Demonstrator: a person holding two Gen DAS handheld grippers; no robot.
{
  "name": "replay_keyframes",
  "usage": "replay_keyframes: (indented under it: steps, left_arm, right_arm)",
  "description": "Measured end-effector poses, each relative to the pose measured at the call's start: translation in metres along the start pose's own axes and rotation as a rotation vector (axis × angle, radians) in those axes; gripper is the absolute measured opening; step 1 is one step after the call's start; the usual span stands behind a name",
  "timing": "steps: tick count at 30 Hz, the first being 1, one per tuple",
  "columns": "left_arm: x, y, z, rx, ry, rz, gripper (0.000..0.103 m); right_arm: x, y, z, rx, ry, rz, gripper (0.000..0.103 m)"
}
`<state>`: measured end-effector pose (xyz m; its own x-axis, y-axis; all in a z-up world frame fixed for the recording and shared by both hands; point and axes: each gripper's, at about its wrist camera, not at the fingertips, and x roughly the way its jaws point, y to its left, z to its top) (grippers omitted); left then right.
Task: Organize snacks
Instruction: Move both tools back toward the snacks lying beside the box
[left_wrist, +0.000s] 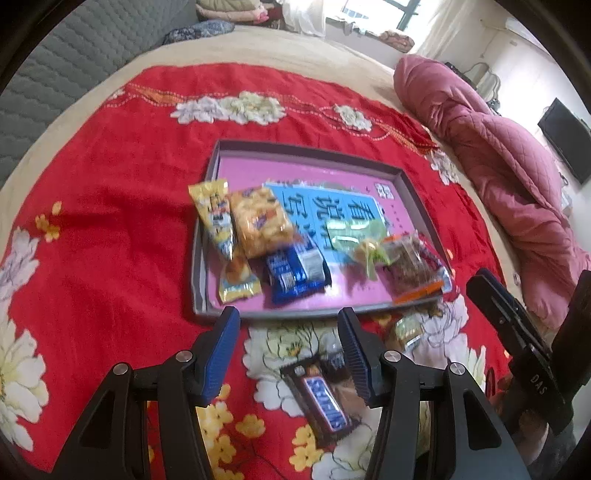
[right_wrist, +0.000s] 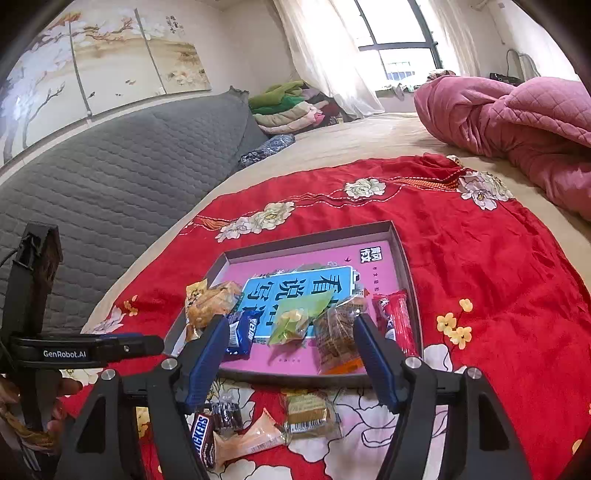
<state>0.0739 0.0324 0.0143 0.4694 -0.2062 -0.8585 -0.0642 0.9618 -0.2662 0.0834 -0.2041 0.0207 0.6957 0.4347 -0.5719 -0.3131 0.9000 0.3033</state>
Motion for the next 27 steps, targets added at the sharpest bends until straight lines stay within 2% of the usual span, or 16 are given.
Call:
replay_keyframes:
  steps: [14,27]
  left_arm:
    - [0.011,-0.008,-0.029,-0.011,0.066,-0.013,0.057]
    - [0.028,-0.016,-0.047,-0.003,0.145,-0.018,0.057]
  right_arm:
    - [-0.009,0.000,-0.008,0.002,0.016,-0.008,0.069]
    - [-0.009,-0.003,-0.021,0.012,0.078,-0.026,0.069]
